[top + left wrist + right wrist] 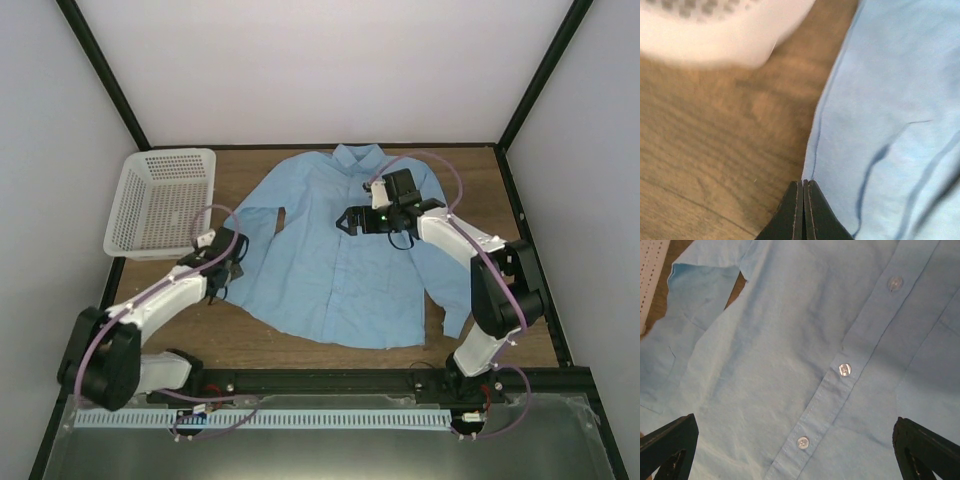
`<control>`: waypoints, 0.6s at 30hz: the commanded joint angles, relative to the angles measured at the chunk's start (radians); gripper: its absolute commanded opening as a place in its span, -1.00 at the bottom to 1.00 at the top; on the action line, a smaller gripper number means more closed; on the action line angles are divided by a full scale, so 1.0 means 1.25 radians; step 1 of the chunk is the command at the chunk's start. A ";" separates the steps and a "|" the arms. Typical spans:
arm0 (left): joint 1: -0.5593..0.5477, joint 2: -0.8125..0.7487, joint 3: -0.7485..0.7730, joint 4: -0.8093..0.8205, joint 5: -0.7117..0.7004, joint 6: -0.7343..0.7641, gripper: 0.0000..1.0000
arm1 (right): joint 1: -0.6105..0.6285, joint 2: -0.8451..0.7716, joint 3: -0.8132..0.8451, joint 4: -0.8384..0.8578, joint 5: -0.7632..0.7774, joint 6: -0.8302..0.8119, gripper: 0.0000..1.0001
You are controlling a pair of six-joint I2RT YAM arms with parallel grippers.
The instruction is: Pin the brooch onto the clothing
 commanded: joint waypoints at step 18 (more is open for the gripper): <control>-0.146 -0.326 0.238 0.008 0.009 0.508 -1.00 | 0.001 -0.051 -0.044 0.023 -0.111 0.039 1.00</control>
